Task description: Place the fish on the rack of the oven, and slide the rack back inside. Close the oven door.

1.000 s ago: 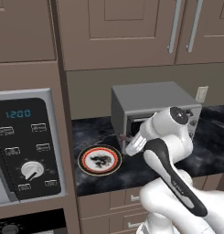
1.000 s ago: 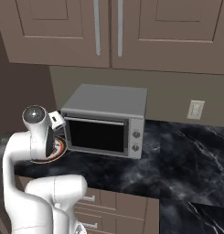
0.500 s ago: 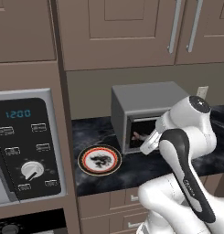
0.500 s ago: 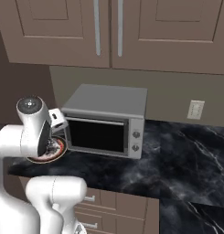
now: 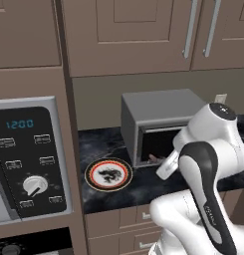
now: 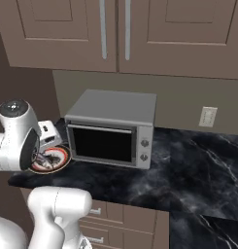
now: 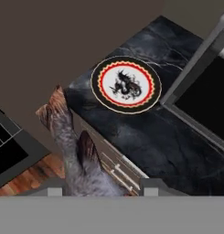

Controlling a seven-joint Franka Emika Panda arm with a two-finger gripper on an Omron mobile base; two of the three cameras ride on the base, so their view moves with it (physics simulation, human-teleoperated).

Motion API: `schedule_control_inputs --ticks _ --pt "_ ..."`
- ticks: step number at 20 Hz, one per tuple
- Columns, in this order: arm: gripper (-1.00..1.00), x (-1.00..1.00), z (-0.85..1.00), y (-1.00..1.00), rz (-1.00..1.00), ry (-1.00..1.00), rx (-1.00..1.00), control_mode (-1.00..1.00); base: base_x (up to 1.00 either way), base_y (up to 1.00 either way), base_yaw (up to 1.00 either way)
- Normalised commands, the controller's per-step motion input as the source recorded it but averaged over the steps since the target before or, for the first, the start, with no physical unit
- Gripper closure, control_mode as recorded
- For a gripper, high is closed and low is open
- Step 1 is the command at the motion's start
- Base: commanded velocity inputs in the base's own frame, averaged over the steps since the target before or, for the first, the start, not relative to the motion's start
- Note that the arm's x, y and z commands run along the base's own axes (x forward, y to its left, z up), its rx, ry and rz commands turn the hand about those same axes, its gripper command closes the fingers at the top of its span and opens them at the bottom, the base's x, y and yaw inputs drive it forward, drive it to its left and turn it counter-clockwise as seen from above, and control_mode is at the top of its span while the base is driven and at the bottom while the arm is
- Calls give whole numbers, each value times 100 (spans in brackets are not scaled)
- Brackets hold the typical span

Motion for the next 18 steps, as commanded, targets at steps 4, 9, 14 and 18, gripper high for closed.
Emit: schedule_control_inputs --ticks 4,9,14,18 --pt "100 -39 -30 20 29 3 0 -100 0 0 0" --pt "100 -33 -12 -4 19 -1 0 -100 0 0 0" --pt "100 -7 0 -41 -5 0 0 -100 0 0 0" --pt "100 0 0 -27 -3 0 0 -100 0 0 0"
